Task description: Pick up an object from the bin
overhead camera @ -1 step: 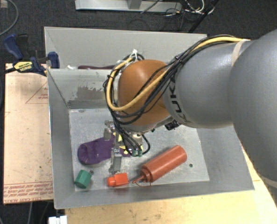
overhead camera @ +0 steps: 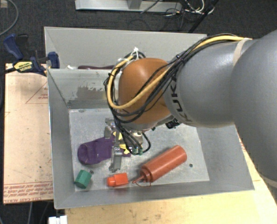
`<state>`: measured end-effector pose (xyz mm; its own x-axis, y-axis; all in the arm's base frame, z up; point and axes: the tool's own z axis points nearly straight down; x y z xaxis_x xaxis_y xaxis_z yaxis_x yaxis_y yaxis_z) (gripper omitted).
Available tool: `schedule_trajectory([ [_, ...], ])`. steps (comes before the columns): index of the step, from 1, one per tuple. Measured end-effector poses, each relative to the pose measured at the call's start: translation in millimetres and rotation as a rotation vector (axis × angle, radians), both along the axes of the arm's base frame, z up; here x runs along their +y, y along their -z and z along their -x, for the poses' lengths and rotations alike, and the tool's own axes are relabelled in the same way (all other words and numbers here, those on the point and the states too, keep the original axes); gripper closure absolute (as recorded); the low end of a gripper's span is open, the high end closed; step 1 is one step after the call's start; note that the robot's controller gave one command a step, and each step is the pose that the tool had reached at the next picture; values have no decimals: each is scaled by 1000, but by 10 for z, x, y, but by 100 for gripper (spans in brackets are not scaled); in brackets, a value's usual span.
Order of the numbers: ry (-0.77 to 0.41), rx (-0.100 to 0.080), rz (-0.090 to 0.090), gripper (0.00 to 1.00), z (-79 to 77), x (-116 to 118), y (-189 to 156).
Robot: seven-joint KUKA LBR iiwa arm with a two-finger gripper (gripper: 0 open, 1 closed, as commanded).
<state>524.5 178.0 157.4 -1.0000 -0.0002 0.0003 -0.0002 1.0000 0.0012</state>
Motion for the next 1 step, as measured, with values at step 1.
schedule_trajectory([
  [1,-11,-9,-3,0,-121,38,309],
])
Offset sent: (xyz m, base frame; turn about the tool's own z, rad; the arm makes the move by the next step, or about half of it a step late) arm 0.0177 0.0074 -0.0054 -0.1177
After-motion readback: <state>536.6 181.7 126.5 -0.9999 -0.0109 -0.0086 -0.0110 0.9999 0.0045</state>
